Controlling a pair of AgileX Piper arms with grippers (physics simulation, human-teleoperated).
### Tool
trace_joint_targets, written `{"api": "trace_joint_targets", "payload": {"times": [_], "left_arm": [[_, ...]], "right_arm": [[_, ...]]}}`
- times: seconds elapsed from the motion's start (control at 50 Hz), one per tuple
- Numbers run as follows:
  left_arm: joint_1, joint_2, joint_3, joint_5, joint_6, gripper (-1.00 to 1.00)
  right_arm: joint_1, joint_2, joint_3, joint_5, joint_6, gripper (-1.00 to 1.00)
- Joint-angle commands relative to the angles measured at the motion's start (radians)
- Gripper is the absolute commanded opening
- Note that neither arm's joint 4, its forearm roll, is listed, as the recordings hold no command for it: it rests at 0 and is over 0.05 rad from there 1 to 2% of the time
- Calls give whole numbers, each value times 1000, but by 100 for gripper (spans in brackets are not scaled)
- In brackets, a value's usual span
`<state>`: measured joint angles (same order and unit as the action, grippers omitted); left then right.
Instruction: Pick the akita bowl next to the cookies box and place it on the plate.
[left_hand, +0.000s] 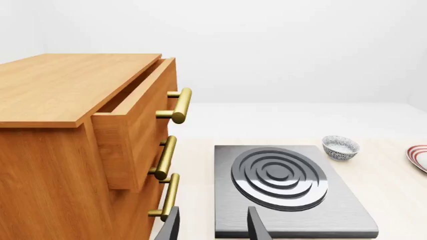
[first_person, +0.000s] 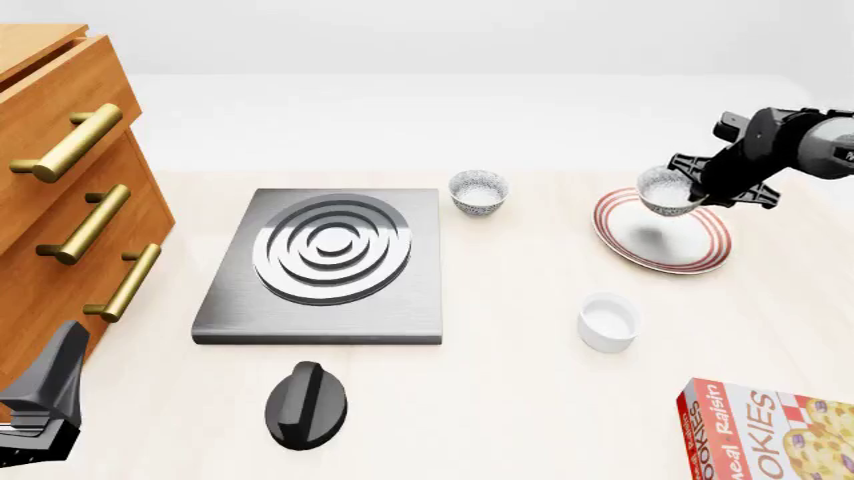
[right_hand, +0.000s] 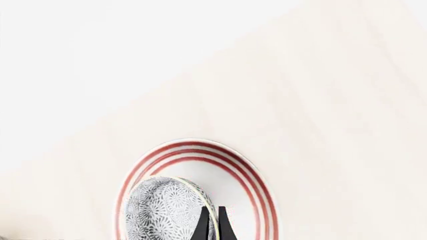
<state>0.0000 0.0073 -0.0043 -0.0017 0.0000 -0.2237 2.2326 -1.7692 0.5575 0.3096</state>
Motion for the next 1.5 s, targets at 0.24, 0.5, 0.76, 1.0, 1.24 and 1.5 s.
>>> {"api": "trace_joint_targets", "payload": {"times": [0.24,0.5,0.76,1.0,1.24,1.5], "left_arm": [[0,0,0,0,0,100],[0,0,0,0,0,100],[0,0,0,0,0,100],[0,0,0,0,0,100],[0,0,0,0,0,100],[0,0,0,0,0,100]], "right_arm": [[6,14,8,-16,8,-100],[4,40,-9,-7,0,-100],[1,60,-17,2,-7,-100],[-1,74,-21,13,-13,-100],[-12,-7,45,-14,-22,100],[-2,-283,153,-5,-5,100]]}}
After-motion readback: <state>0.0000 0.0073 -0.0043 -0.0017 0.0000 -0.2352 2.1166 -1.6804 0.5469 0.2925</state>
